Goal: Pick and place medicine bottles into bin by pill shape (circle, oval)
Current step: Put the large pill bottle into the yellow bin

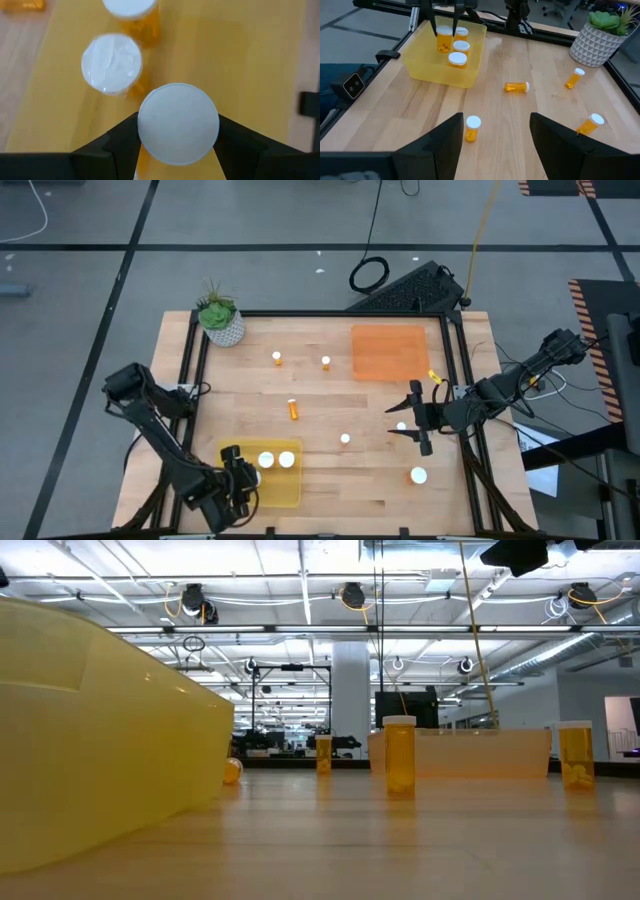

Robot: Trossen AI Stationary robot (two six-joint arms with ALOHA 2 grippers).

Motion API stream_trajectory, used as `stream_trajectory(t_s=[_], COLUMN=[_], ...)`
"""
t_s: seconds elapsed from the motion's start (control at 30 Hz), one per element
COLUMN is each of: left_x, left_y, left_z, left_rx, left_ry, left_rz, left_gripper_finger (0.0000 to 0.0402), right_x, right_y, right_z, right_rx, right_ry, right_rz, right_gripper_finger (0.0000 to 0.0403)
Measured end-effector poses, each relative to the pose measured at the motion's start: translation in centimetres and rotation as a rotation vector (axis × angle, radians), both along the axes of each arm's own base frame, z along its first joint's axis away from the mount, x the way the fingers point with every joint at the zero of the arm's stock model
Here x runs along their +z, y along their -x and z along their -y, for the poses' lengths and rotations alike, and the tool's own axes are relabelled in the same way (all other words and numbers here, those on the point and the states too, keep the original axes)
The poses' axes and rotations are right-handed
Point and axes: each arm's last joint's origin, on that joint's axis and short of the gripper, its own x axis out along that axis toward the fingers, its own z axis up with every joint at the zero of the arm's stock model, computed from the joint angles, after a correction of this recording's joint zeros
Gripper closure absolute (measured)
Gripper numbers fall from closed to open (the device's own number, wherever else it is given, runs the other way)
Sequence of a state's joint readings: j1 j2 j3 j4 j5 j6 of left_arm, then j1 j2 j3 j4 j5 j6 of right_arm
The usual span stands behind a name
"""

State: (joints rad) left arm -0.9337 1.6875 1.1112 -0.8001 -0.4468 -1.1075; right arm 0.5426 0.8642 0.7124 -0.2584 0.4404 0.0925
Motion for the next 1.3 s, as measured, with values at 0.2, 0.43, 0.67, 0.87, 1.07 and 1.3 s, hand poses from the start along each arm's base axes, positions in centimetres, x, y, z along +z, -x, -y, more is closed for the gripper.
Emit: stream_trajectory(t_s=[0.2, 0.43, 0.67, 0.87, 1.07, 1.3], left_x=[-0.47, -0.45, -0.49, -0.51, -0.51, -0.43], left_y=[-0.11, -0.18, -0.11, -0.06, -0.07, -0.24], left_z=[0.02, 0.23, 0.31, 0.31, 0.32, 0.55], left_rx=[-0.035, -0.108, -0.142, -0.152, -0.152, -0.163], left_ry=[0.004, 0.003, 0.016, 0.019, 0.021, 0.04], left_rz=[0.011, -0.002, -0.033, -0.046, -0.045, -0.027], left_gripper_finger=[0.0179, 0.0179, 0.0178, 0.0176, 0.0154, 0.0138], right_x=[0.0, -0.02, -0.04, 0.0, -0.01, -0.01], right_y=[0.0, 0.02, 0.11, 0.14, 0.13, 0.14], right_z=[0.0, -0.01, -0.17, -0.25, -0.25, -0.25], right_rx=[0.0, -0.007, 0.003, 0.007, 0.005, 0.004], right_ry=[0.0, -0.016, -0.015, -0.017, -0.021, -0.023], right_rz=[0.0, -0.004, -0.005, -0.002, -0.002, -0.003], right_gripper_finger=[0.0181, 0.0181, 0.0181, 0.0181, 0.0181, 0.0181])
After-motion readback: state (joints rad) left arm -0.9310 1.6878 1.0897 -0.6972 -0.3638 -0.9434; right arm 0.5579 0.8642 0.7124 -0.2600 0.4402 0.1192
